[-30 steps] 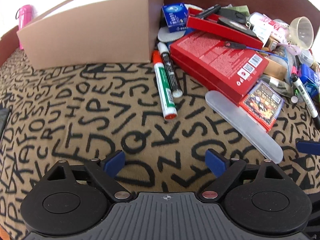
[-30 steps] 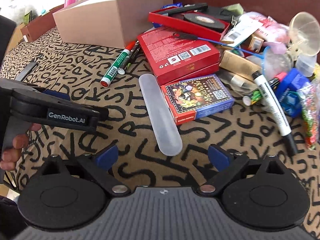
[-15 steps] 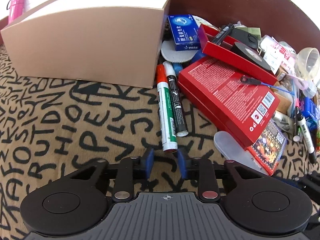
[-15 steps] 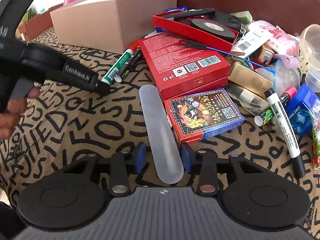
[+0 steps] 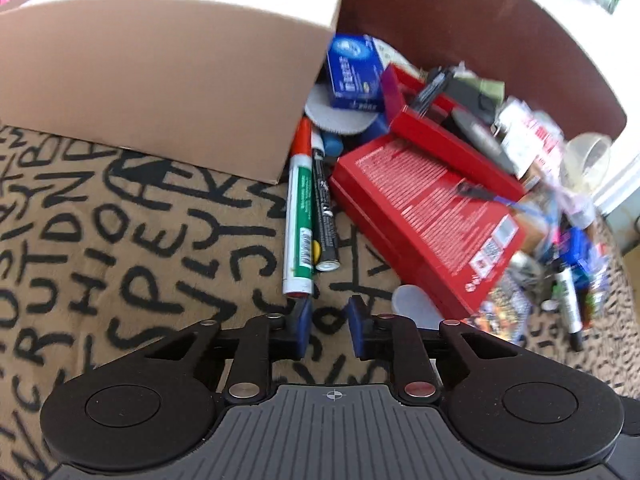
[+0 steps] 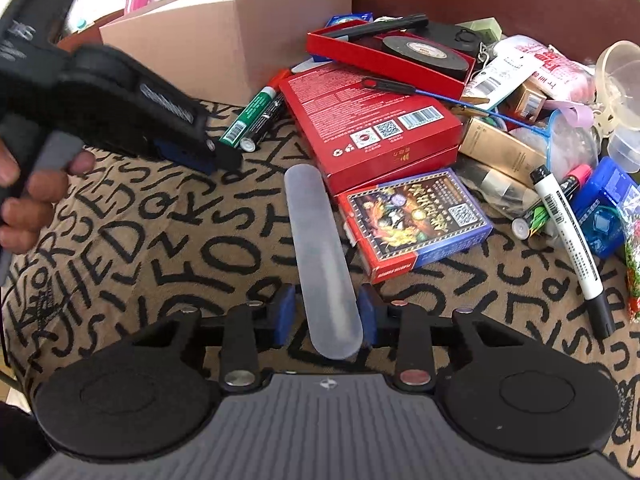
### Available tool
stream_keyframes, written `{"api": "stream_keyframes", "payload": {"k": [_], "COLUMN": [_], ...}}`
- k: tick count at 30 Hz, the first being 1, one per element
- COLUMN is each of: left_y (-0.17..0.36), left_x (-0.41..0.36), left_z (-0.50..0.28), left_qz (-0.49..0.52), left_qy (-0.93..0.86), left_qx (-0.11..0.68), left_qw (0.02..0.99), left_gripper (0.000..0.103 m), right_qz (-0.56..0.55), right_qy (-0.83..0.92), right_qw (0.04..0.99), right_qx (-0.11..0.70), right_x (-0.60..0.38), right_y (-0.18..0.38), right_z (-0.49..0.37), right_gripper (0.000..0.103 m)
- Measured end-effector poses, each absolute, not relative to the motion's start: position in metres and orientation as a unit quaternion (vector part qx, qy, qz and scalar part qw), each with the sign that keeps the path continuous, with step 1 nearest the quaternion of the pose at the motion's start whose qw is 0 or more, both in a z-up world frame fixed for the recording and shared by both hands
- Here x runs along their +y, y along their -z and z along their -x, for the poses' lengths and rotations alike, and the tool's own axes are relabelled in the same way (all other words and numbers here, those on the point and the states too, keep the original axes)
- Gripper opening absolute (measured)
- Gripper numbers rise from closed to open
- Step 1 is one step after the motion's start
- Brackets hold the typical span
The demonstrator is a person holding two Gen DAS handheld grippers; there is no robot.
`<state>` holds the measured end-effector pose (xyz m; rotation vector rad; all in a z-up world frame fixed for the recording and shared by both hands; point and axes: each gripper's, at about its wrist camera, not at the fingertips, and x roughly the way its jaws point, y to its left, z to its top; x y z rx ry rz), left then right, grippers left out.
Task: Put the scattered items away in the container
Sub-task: 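Close the left gripper on the green-and-white marker while the right gripper grasps the clear tube, then lift the marker with the left gripper and carry it over the cardboard box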
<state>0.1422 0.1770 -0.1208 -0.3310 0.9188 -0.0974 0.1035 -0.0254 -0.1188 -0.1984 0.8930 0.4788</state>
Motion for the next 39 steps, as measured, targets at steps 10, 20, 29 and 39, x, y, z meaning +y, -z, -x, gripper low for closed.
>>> {"api": "stream_keyframes", "payload": {"k": [10,20,29,39], "left_y": [0.131,0.129,0.114,0.122], "left_x": [0.178,0.19,0.202,0.192], "left_z": [-0.172,-0.154,-0.1,-0.119], "left_qz": [0.112,0.119,0.094,0.042], "left_qy": [0.034,0.046,0.057,0.067], "left_qx": [0.452,0.454,0.465,0.475], "left_qw": [0.884,0.882,0.878,0.876], "left_gripper": [0.035,0.011,0.046,0.013], "right_qz": [0.084,0.091,0.1,0.143], "right_qy": [-0.222,-0.263,-0.305,-0.318], "right_qw": [0.872,0.852,0.831,0.823], "right_qx": [0.427,0.443,0.453,0.448], "right_x": [-0.024,-0.012,0.01,0.023], "right_y": [0.119,0.115,0.11,0.121], "right_z": [-0.103,-0.085,-0.068,-0.081], "right_gripper": [0.041,0.031,0.051,0.033]}}
